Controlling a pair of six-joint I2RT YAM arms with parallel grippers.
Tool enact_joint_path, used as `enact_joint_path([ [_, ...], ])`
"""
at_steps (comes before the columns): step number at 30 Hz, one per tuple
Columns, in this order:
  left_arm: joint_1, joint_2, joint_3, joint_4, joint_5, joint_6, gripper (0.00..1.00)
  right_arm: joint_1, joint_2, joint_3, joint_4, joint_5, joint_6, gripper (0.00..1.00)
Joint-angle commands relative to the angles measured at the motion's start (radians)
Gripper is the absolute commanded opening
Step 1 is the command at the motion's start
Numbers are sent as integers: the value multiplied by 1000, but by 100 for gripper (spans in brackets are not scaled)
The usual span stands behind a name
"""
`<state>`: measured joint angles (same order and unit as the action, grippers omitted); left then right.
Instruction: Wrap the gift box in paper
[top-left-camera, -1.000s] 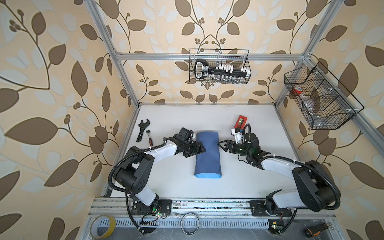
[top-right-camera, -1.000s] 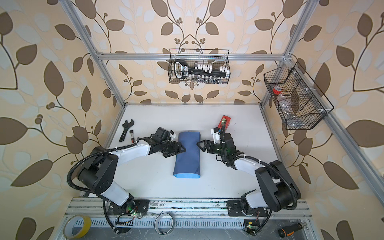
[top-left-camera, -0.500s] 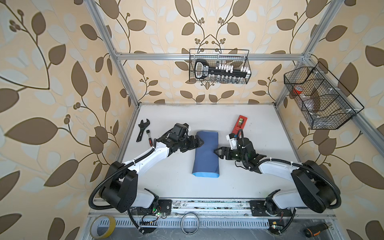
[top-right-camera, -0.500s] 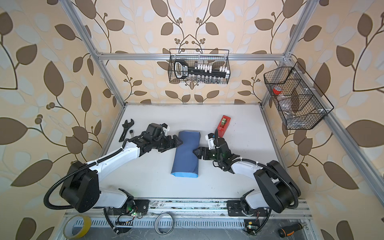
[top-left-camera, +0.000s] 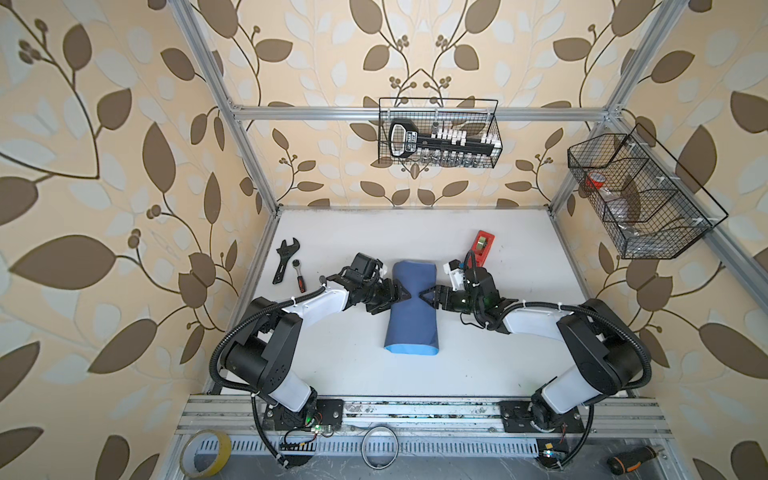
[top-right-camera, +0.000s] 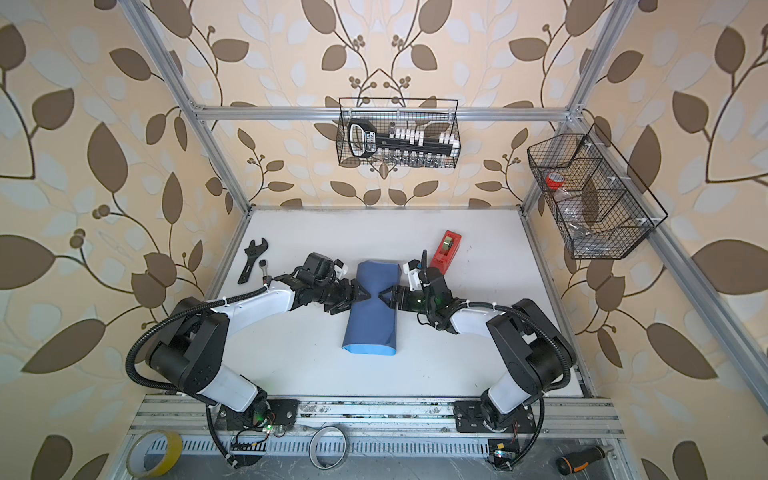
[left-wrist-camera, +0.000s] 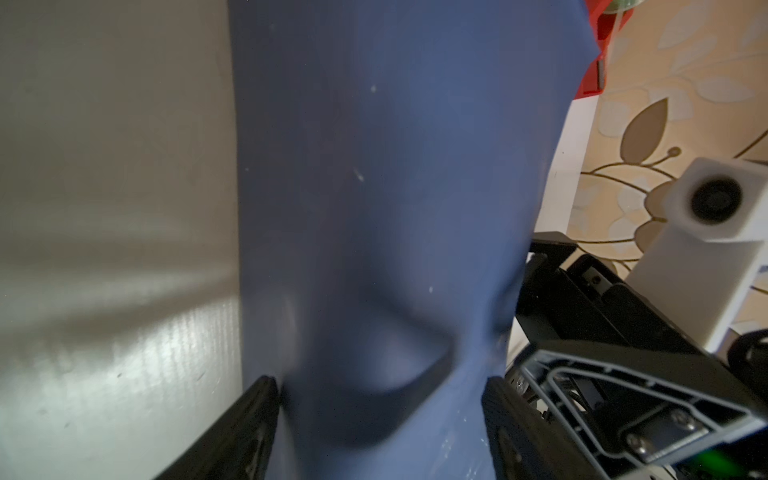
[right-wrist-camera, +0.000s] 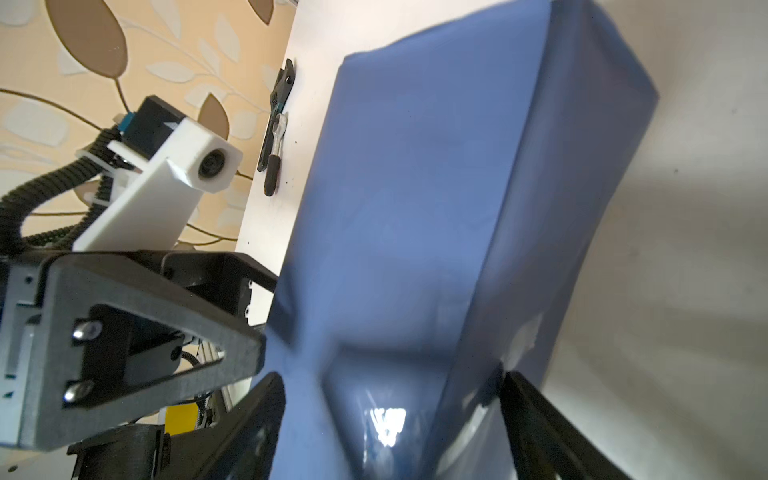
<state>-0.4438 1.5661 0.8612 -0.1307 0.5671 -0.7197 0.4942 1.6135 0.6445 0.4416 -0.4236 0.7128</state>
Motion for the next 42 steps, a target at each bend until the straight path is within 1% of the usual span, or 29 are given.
enact_joint_path([
  [1,4,16,11,58,38,-20,78,-17,42,54,12,-42,-1,81],
  [4,11,21,22,57,24,-20,80,-46,45,90,-26,-52,-26,81],
  [6,11,5,15,60,11,-17,82,-70,21,99,-69,-44,-55,83],
  [8,11,-28,-4,41,-28,2,85,-81,-21,97,-138,-10,-100,85],
  [11,11,-113,-62,8,-92,55,89,-66,-100,56,-226,52,-157,88],
  [13,11,-193,-114,0,-107,90,90,-44,-159,5,-233,60,-164,89],
  [16,-7,-292,-208,20,-93,122,90,30,-248,-44,-295,119,-197,90],
  [18,-36,-341,-264,38,-92,132,90,92,-292,-68,-334,184,-212,91],
  [21,-97,-382,-311,41,-135,142,89,156,-313,-93,-355,264,-221,91],
  [24,-153,-384,-316,30,-201,162,88,194,-297,-99,-351,308,-223,91],
  [28,-201,-341,-289,20,-256,177,87,208,-259,-97,-340,333,-232,88],
  [34,-222,-296,-293,35,-315,180,85,214,-230,-103,-343,370,-252,83],
  [40,-225,-266,-298,85,-329,176,85,218,-207,-110,-324,391,-263,78],
  [42,-232,-253,-292,92,-344,176,83,225,-198,-115,-312,389,-262,76],
])
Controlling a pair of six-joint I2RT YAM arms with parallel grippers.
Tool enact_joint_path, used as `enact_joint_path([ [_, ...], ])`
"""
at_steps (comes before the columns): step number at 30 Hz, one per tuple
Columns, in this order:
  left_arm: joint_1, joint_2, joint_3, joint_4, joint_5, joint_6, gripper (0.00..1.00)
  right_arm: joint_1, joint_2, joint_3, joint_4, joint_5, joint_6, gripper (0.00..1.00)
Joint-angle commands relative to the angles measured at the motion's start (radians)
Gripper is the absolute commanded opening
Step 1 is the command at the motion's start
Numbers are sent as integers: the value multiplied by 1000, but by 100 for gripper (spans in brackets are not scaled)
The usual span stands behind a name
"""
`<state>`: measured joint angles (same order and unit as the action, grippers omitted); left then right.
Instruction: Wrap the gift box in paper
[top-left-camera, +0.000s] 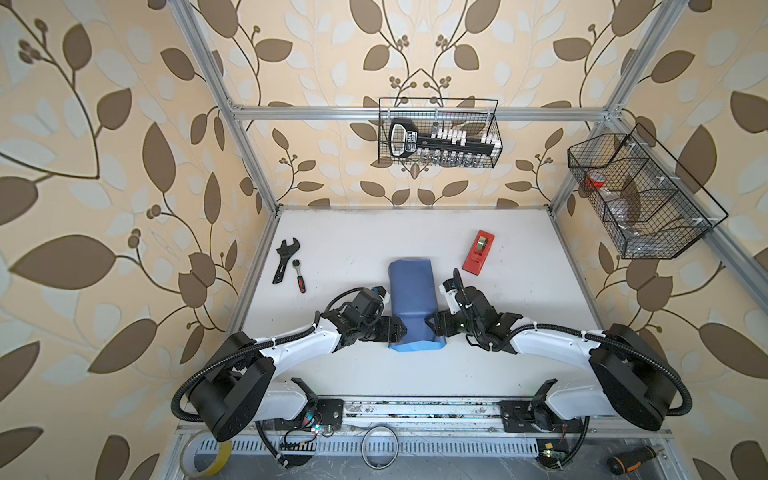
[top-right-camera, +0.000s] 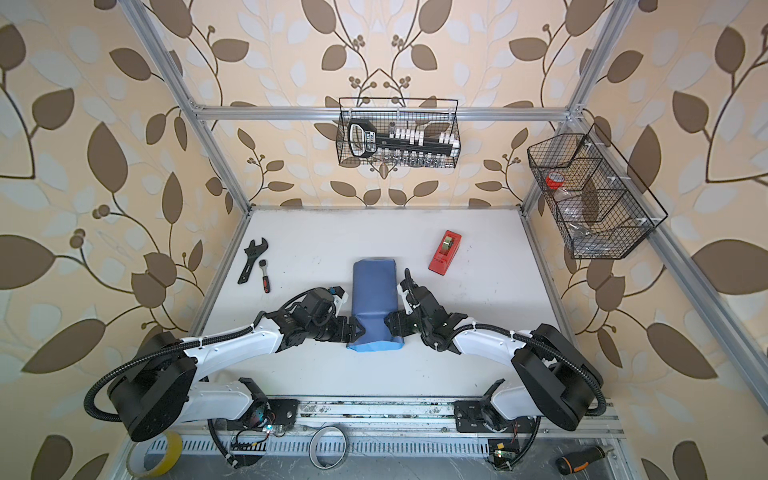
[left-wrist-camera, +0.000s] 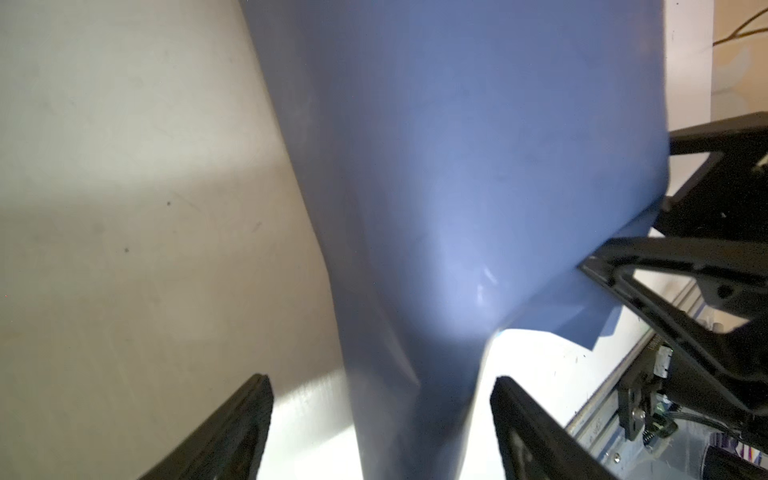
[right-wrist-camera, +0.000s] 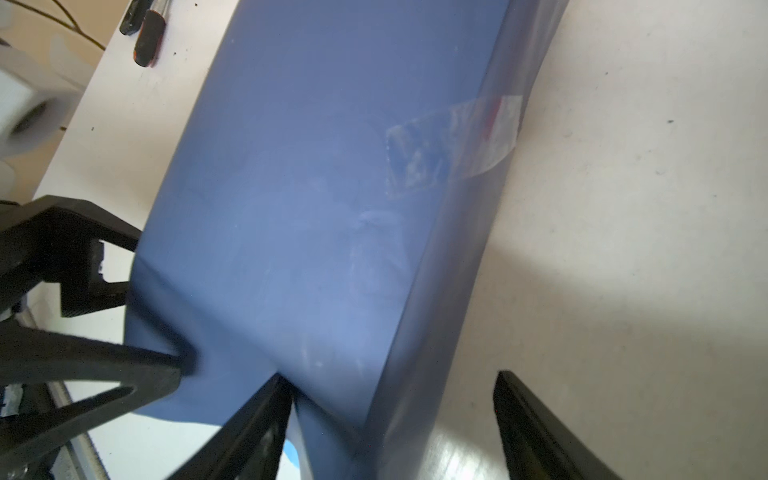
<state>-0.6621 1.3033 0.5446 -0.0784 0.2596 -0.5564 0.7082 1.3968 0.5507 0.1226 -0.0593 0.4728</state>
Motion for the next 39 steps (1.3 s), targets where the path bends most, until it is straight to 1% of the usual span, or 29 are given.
enact_joint_path([
  [1,-17,15,28,40,-51,11,82,15,23,-21,11,31,-23,75],
  [6,-42,29,25,53,-121,4,74,31,34,-30,24,64,-16,67],
  [10,-58,45,23,63,-161,-3,70,45,39,-34,35,96,-8,62],
  [13,-70,60,26,72,-189,-7,68,49,40,-38,37,122,-2,58],
  [20,-106,79,27,81,-269,-15,65,77,49,-44,49,202,23,51],
  [25,-120,86,29,86,-282,-20,64,86,54,-59,75,216,33,48],
  [34,-137,115,63,93,-300,-21,55,95,60,-69,95,240,43,43],
  [39,-148,131,89,87,-317,-26,48,98,62,-71,101,247,47,38],
])
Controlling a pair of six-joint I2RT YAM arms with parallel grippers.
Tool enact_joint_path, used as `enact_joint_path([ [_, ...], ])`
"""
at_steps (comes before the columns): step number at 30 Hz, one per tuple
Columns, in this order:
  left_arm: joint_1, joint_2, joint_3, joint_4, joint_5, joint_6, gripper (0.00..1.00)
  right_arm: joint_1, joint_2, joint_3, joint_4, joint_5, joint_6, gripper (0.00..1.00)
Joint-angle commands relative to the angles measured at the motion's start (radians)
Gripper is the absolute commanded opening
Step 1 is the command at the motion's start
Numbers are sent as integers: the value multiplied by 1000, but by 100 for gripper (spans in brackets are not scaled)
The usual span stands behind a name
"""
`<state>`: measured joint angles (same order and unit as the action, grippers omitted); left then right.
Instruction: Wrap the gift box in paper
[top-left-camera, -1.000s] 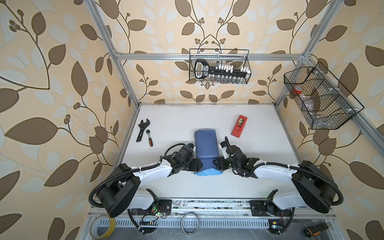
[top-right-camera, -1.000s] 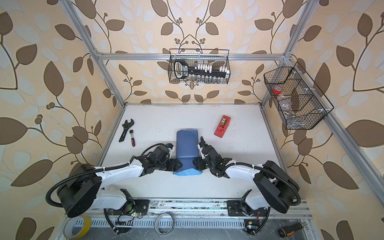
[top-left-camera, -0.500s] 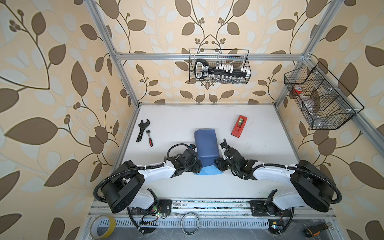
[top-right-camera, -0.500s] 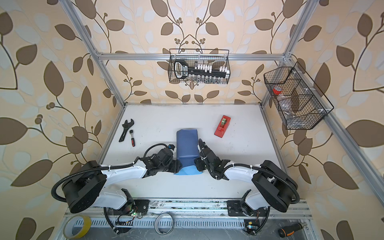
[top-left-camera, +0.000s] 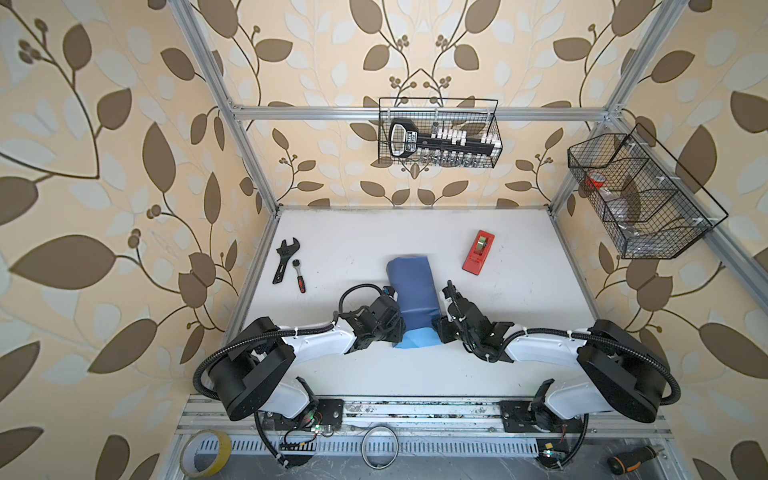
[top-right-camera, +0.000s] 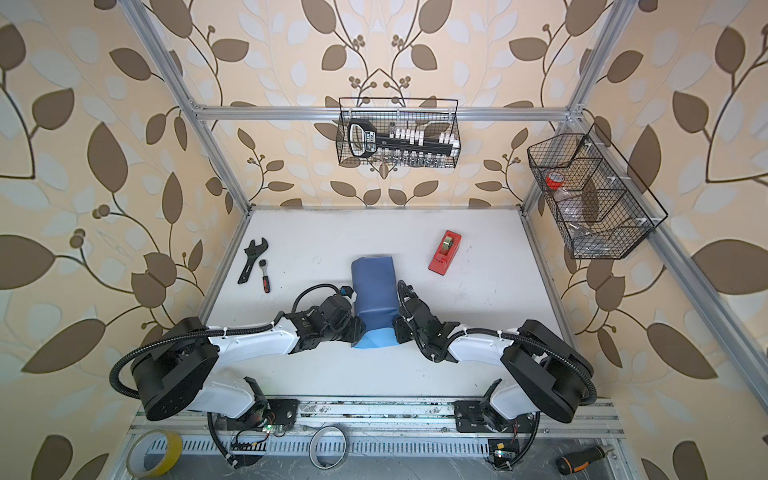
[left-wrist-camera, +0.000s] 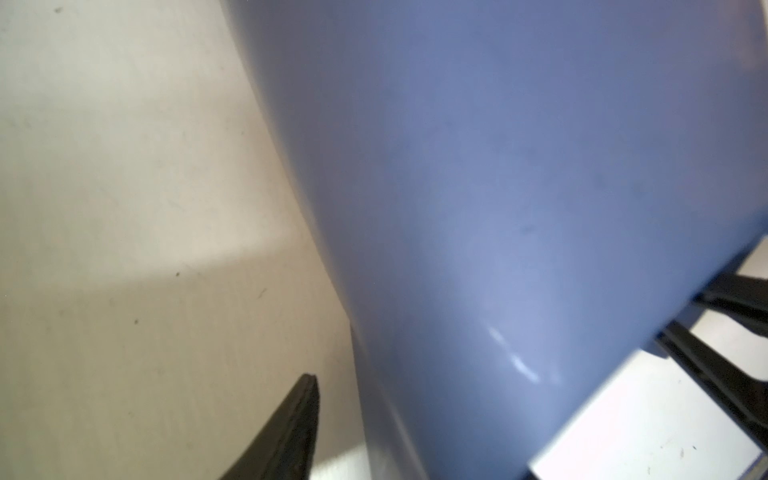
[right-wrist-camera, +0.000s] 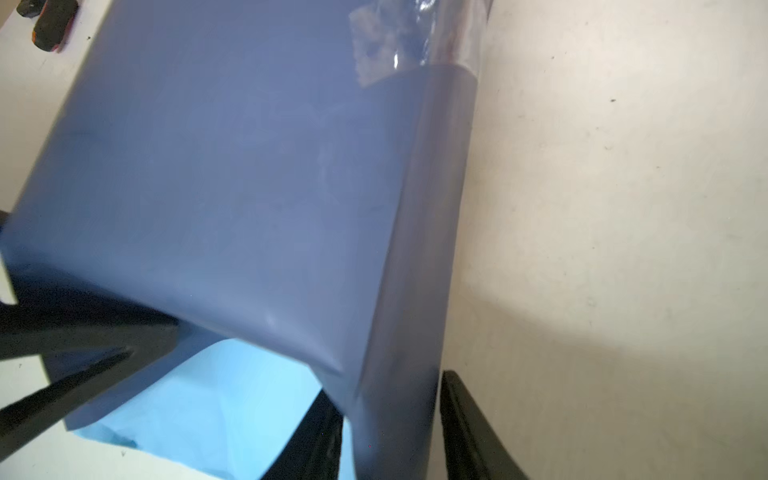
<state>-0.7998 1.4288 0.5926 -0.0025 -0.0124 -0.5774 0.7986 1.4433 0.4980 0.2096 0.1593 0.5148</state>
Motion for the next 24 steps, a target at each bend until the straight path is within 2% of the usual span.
enact_joint_path([
  [1,-13,6,47,5,-54,-8,46,7,16,-17,16,29,7,37],
  [9,-43,58,79,-60,-138,-39,34,18,36,-16,22,42,34,30],
  [17,-69,74,92,-96,-196,-77,28,33,35,-22,26,82,78,24],
  [21,-72,75,91,-88,-191,-88,28,47,39,-20,30,105,92,22],
  [24,-73,64,89,-101,-186,-93,34,48,38,-19,28,111,95,21],
])
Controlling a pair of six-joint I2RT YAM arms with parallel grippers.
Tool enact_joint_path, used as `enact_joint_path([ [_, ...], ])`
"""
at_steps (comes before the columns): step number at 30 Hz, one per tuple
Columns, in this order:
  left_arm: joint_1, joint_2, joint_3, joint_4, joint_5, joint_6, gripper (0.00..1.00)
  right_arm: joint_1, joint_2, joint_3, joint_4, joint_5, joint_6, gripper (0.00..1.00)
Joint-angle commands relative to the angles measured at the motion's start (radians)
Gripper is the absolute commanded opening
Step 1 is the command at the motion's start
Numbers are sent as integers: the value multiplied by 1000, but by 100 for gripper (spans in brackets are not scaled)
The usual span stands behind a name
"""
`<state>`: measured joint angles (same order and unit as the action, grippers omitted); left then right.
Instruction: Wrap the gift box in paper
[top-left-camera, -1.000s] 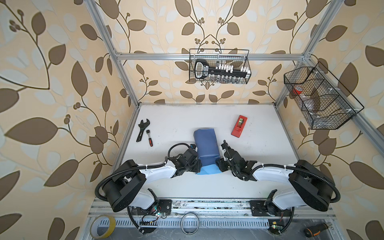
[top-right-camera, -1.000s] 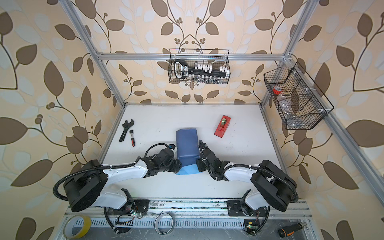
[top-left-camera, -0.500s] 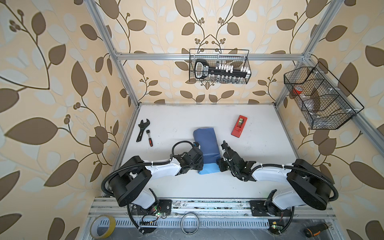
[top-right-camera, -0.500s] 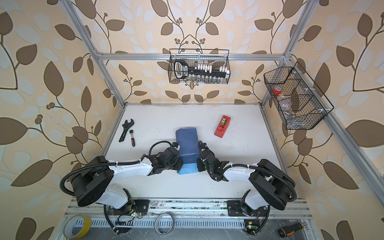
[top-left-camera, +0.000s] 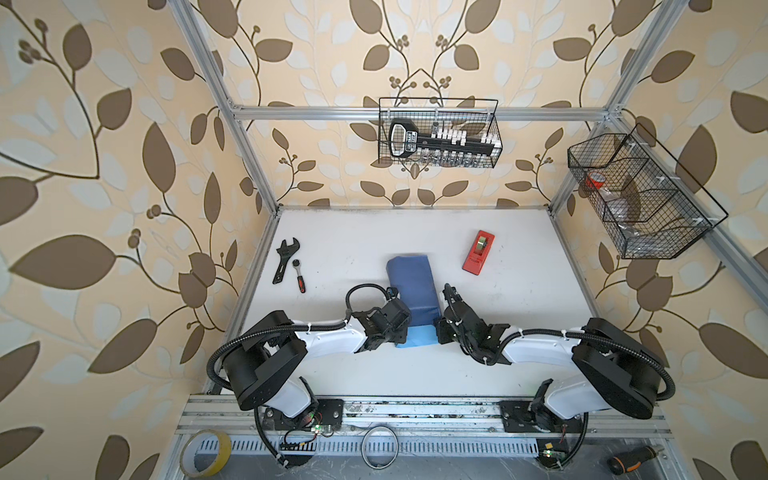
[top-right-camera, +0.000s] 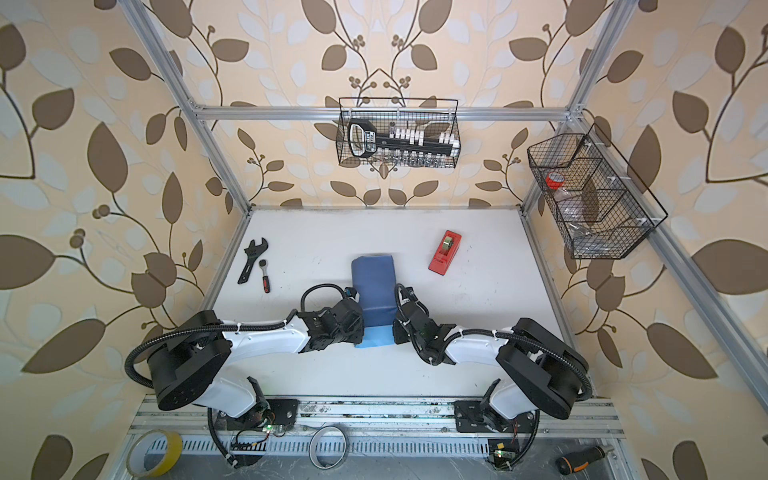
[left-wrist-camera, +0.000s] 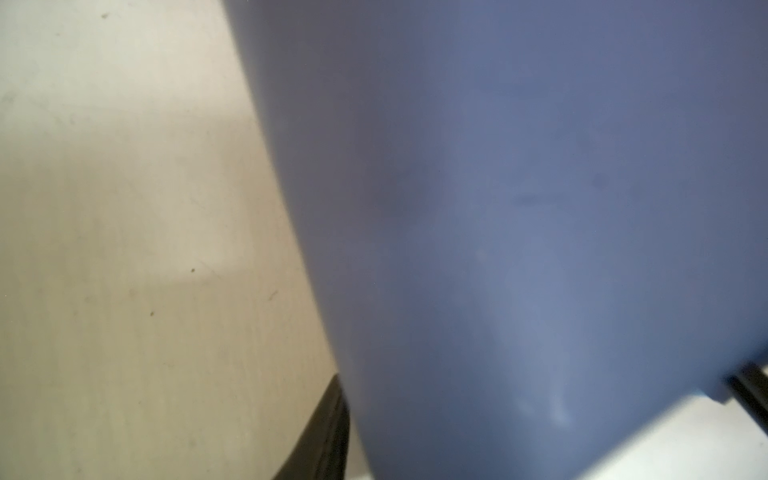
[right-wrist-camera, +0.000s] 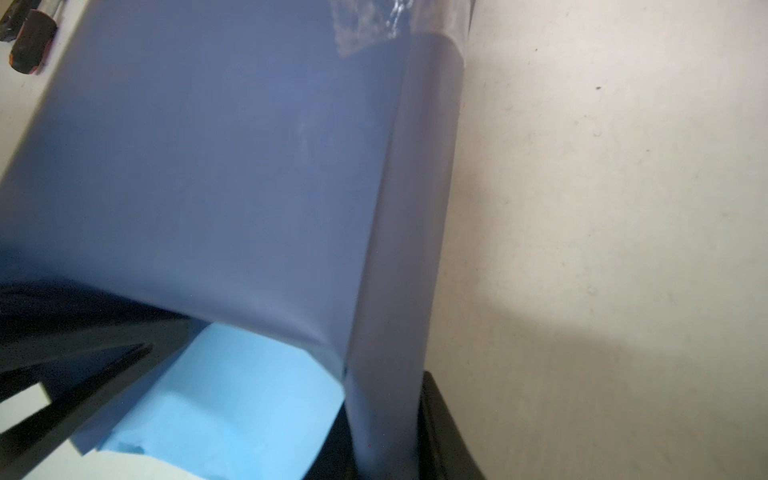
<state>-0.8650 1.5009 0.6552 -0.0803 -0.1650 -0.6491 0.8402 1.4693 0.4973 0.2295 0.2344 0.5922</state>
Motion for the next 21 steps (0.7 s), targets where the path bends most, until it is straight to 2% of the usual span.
enact_joint_path([
  [1,-8,-15,21,-25,-32,-24,35,7,11,-17,8,36,17,21],
  [5,-11,-31,1,-26,-16,-37,33,7,9,-12,6,39,17,21],
  [14,-12,-15,19,-24,-29,-44,16,9,13,-9,6,34,25,22],
  [21,-13,-1,27,-18,-28,-49,8,14,1,-23,3,36,31,27],
])
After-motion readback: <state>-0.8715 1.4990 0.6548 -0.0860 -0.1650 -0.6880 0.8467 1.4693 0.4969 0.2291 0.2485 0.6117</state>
